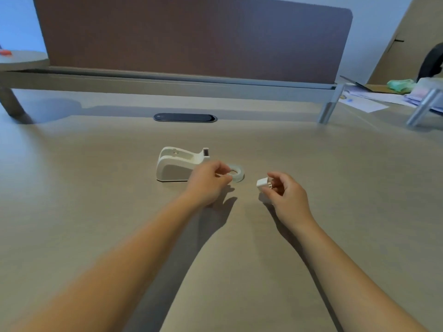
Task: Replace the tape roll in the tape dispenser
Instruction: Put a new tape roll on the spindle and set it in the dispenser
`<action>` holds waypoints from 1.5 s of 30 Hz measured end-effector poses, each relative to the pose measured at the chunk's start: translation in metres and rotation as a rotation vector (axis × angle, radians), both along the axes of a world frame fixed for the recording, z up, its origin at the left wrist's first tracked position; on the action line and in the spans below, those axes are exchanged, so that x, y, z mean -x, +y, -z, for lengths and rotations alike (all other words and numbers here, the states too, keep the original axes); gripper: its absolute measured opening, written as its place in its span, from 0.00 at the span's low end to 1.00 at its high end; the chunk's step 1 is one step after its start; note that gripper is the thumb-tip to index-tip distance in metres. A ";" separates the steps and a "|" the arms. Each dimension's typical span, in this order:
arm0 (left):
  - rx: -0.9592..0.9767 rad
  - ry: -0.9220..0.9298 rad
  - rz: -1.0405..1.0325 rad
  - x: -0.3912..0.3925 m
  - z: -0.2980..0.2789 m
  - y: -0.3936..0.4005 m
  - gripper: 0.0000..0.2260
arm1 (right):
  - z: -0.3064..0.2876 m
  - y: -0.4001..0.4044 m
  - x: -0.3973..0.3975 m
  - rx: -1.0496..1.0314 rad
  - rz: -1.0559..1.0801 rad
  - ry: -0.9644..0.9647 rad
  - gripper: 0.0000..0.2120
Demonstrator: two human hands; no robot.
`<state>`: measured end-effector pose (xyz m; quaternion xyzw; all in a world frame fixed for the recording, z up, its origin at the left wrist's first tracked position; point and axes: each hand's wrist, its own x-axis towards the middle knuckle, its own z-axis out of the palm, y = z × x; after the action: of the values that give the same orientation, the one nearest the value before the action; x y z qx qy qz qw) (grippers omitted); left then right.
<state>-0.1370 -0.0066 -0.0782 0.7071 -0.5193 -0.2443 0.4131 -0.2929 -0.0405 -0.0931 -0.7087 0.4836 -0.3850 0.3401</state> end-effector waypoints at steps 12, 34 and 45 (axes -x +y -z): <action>-0.100 -0.848 0.091 0.015 0.029 -0.057 0.13 | 0.025 -0.021 0.019 -0.129 0.037 -0.087 0.07; 0.086 0.935 0.054 -0.045 0.017 0.039 0.15 | 0.003 0.032 -0.085 0.001 -0.201 -0.318 0.06; 0.161 0.806 -0.015 -0.046 0.029 0.039 0.11 | 0.013 0.024 -0.093 0.325 -0.228 -0.050 0.10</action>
<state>-0.0913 0.0327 -0.1074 0.5241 -0.3282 -0.4570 0.6394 -0.2000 -0.0161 -0.1063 -0.7947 0.3230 -0.4343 0.2747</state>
